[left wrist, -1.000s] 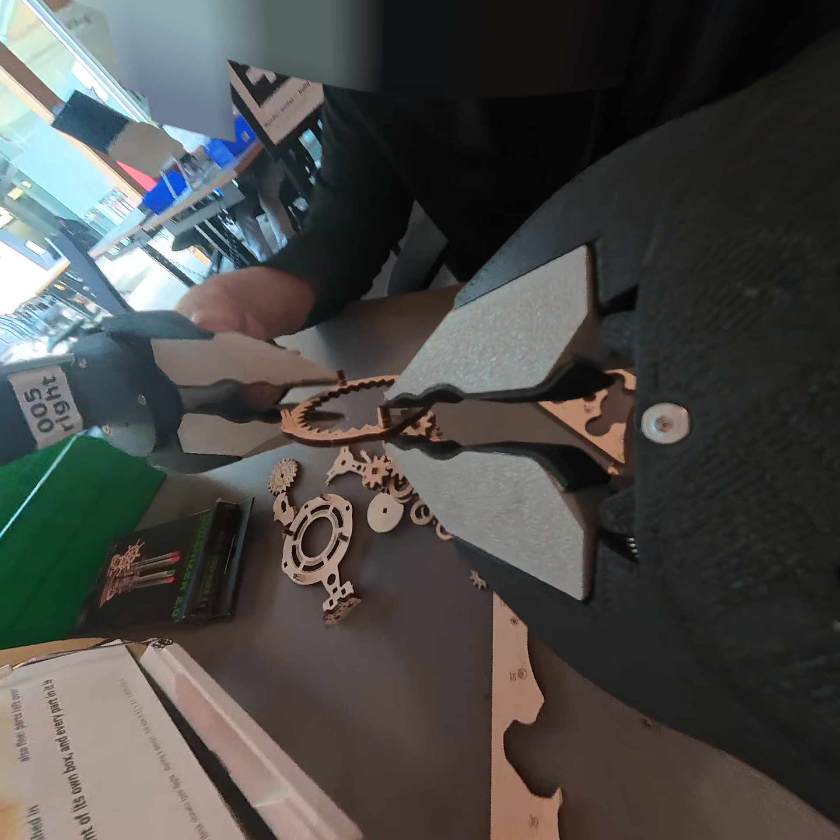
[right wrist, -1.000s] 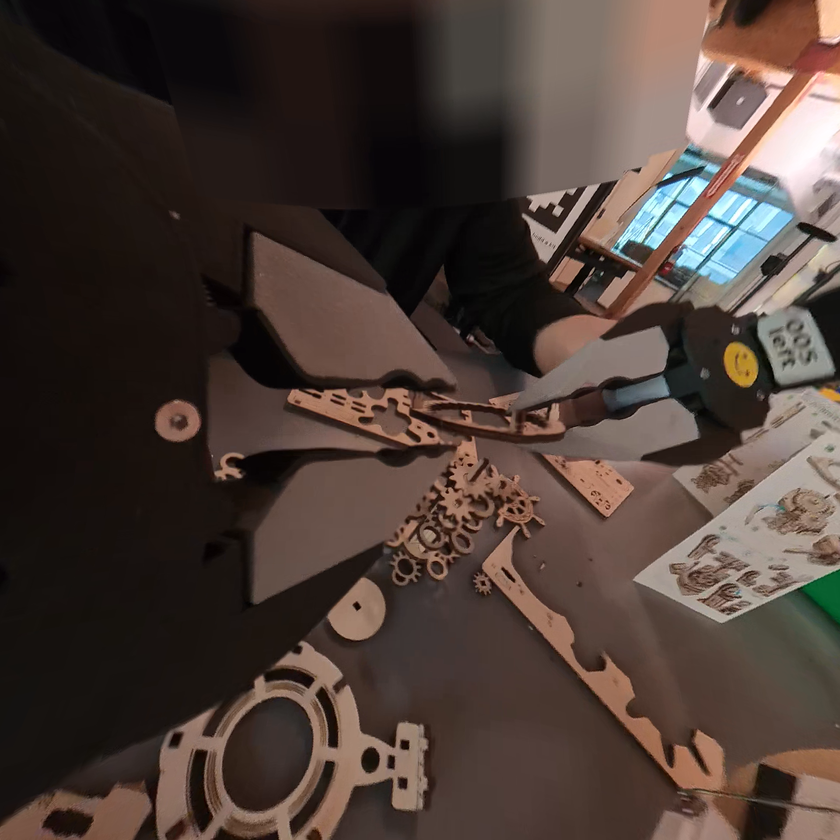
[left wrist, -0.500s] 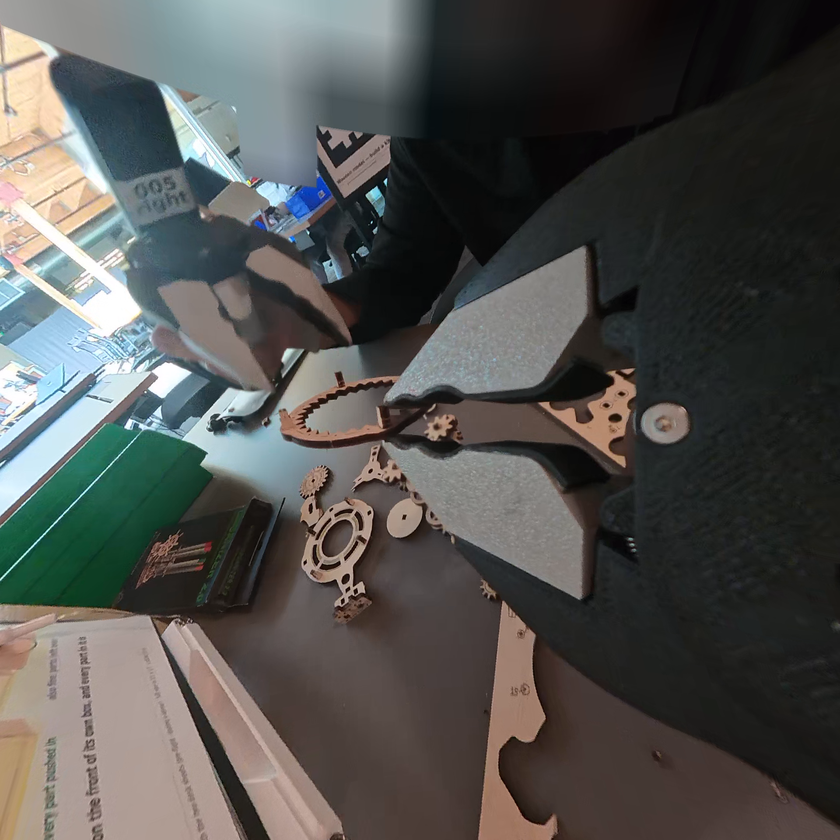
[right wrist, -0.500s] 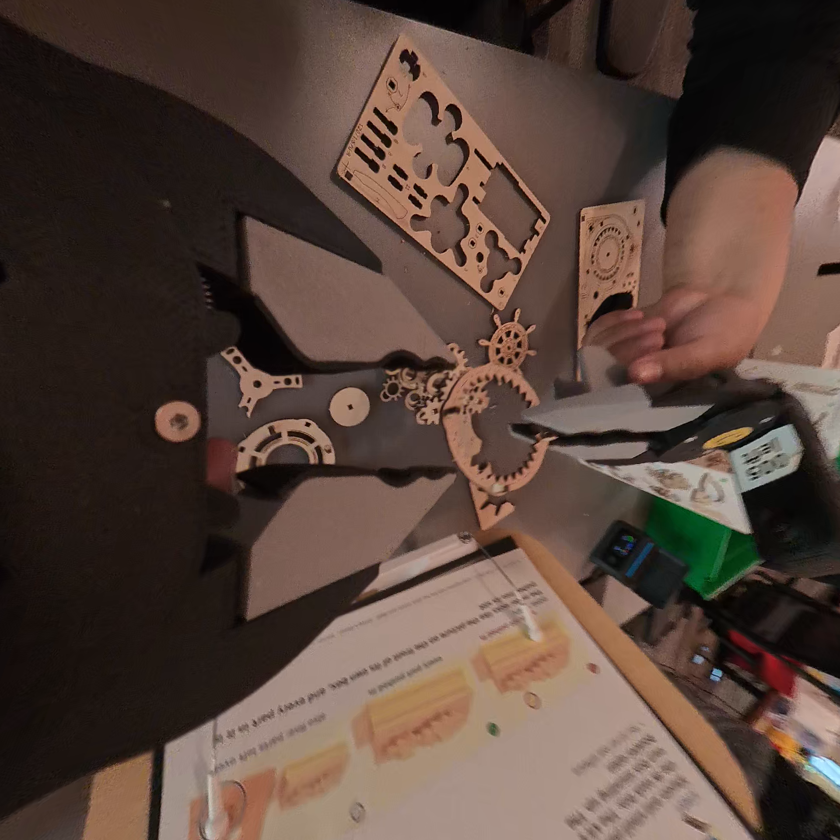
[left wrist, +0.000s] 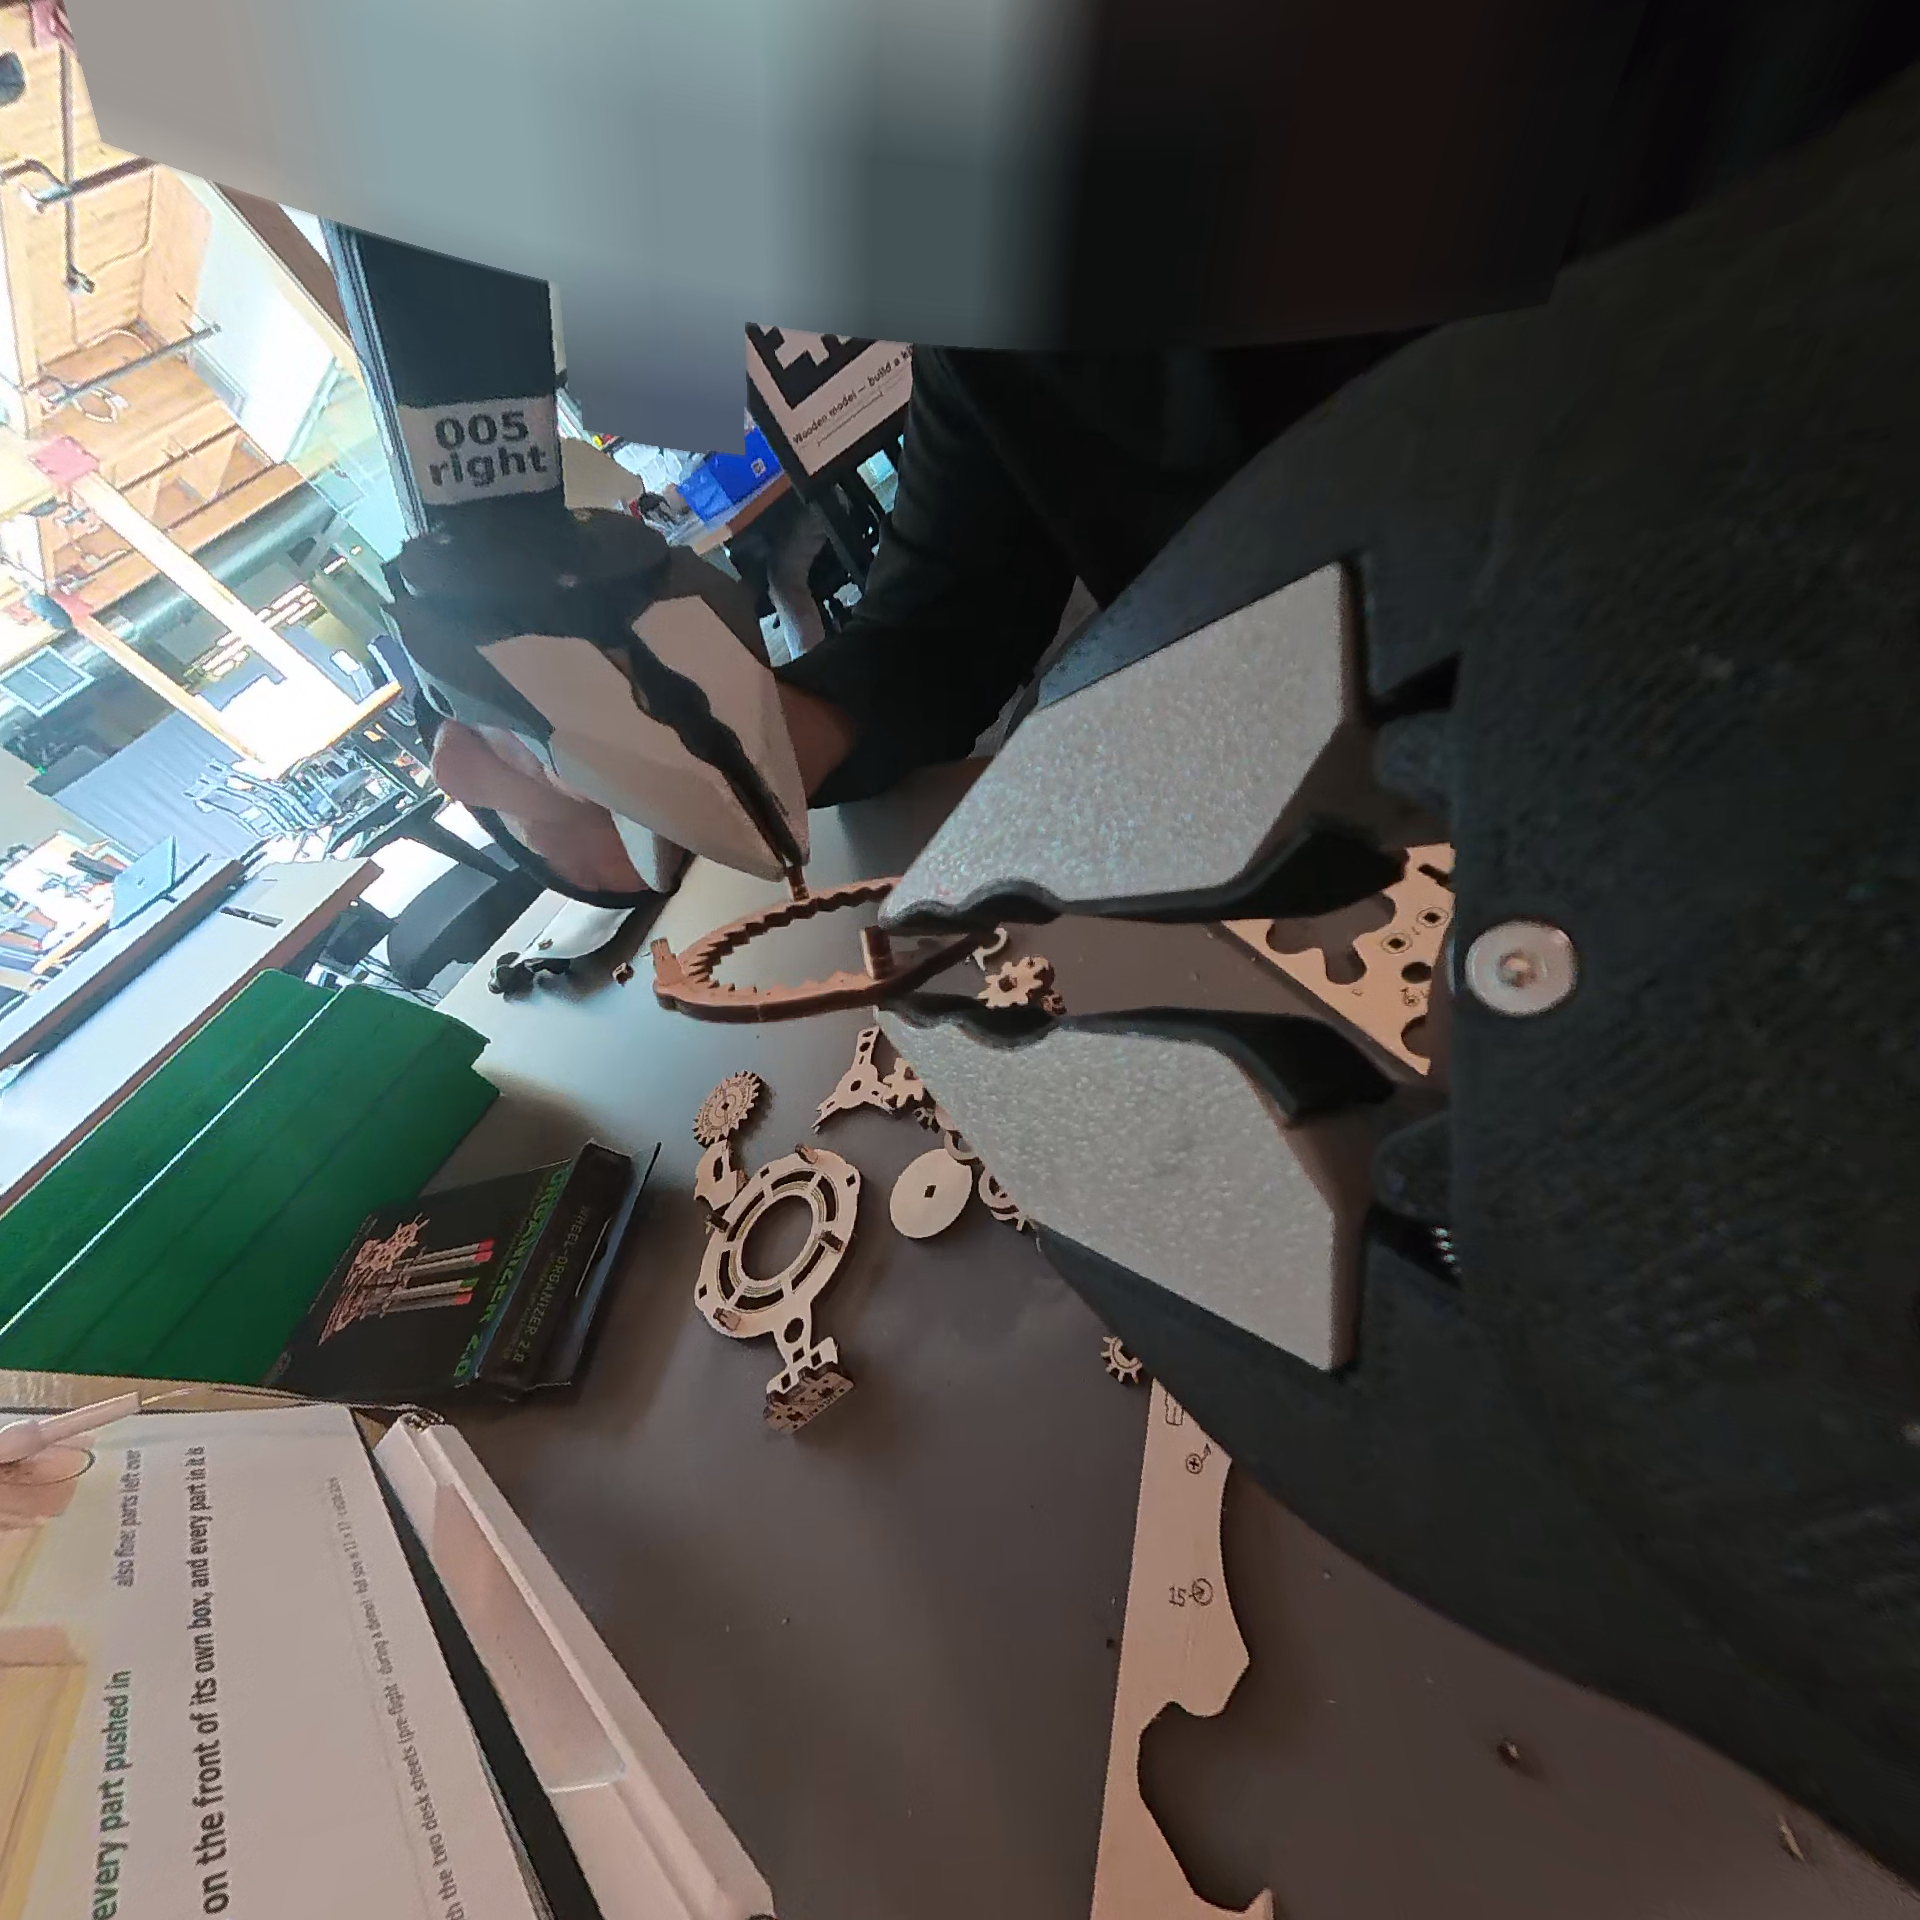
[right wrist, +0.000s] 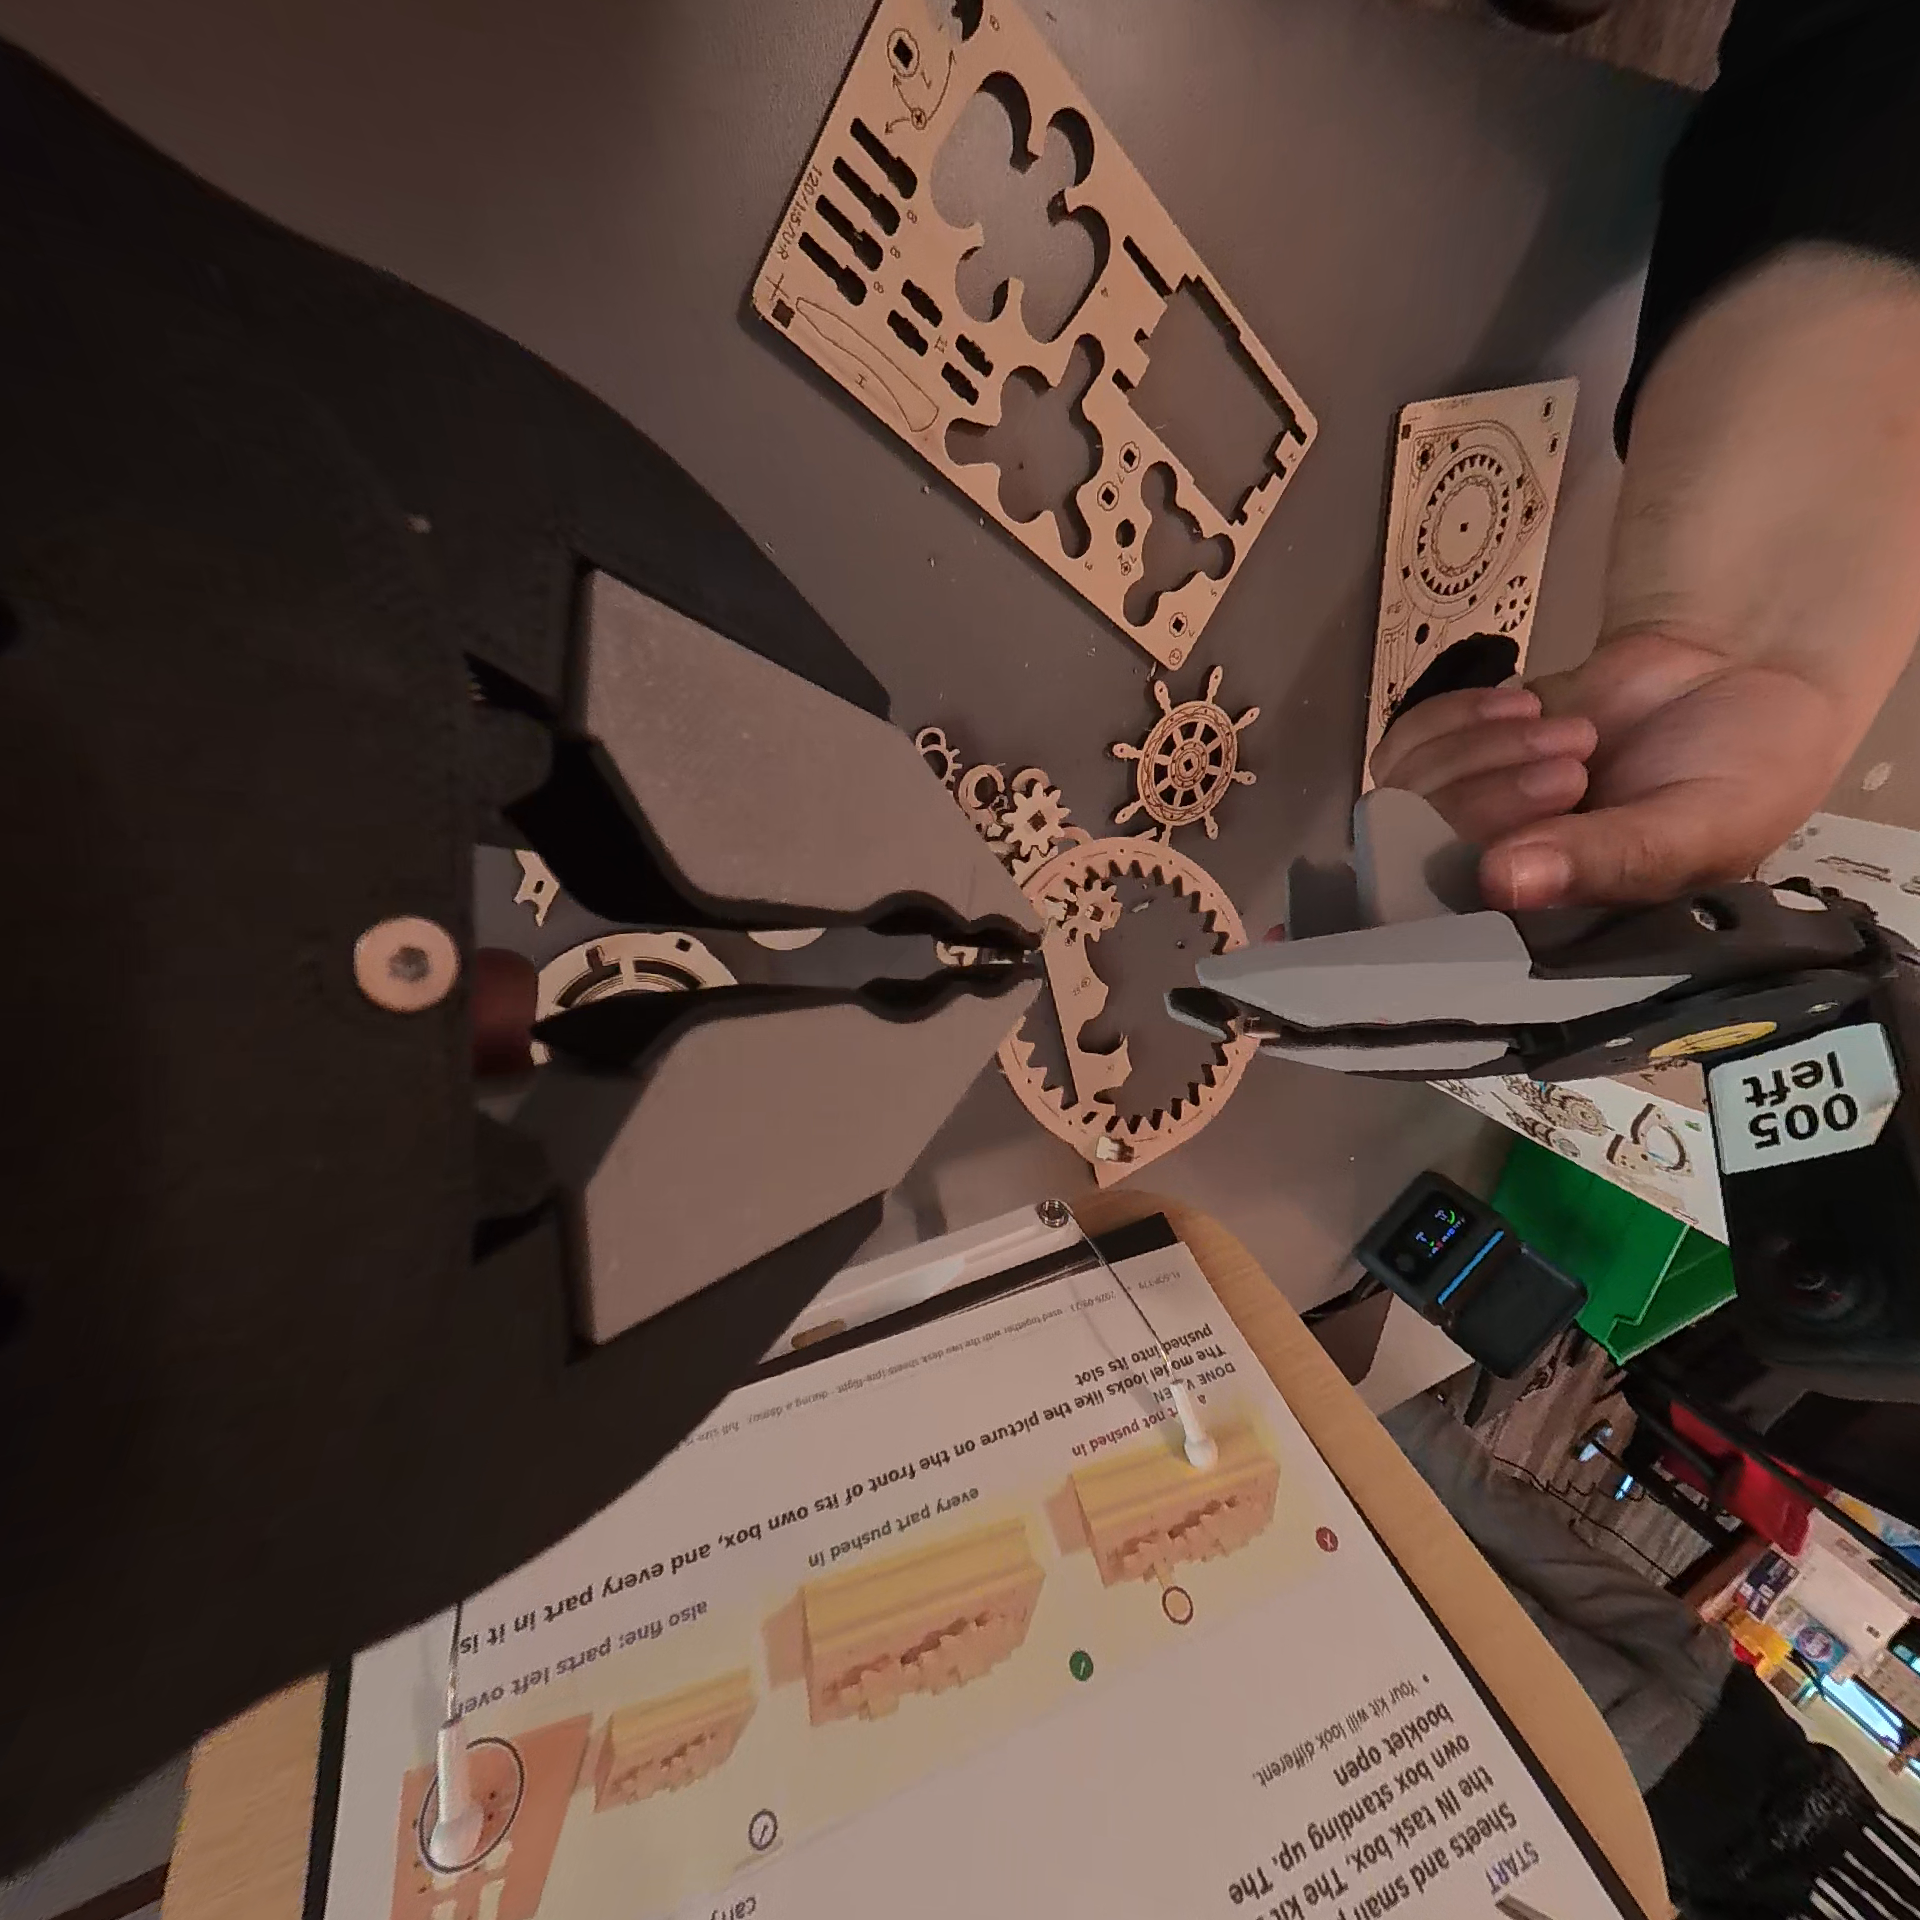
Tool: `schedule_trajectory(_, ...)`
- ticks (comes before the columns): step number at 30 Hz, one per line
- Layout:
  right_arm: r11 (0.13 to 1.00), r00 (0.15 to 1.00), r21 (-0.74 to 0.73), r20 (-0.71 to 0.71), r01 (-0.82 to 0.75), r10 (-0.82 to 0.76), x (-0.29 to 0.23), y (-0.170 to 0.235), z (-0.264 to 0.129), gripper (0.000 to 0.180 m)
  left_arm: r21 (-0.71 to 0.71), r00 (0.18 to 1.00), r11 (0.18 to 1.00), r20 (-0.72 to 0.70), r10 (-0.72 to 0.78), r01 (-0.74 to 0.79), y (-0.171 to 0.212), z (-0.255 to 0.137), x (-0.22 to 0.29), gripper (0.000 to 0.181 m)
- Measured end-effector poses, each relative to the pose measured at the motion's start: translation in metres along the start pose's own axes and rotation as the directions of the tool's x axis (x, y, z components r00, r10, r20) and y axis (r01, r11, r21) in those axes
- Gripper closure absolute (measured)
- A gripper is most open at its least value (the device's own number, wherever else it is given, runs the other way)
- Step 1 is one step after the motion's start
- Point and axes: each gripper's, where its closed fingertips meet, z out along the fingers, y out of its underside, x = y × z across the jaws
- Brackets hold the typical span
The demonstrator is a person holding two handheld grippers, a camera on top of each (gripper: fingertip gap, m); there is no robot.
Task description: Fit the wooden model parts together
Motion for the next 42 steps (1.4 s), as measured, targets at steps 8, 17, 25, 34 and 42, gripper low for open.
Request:
schedule_trajectory(8,1.0,1.0,0.01,0.011,-0.016,0.016,0.0,0.0,0.0,0.172,0.013,1.0,1.0,0.002,-0.018,0.017,-0.002,0.0,-0.001,0.173)
schedule_trajectory(17,0.999,0.999,0.014,0.005,-0.044,0.044,0.003,0.001,0.002,0.179,0.022,0.999,0.999,-0.01,-0.033,0.033,-0.001,0.0,0.0,0.173)
schedule_trajectory(25,0.968,0.964,0.074,0.136,-0.239,0.228,0.002,0.002,0.006,0.18,0.042,0.993,0.996,0.096,0.07,-0.074,0.003,-0.009,-0.002,0.16)
schedule_trajectory(34,0.95,0.945,0.115,0.191,-0.292,0.267,-0.003,0.01,0.007,0.18,-0.032,0.864,0.924,0.344,0.368,-0.381,0.012,-0.037,-0.013,0.15)
schedule_trajectory(42,0.956,0.944,0.111,0.224,-0.273,0.243,-0.01,0.013,0.009,0.18,-0.038,0.823,0.883,0.343,0.452,-0.469,0.017,-0.024,-0.006,0.157)
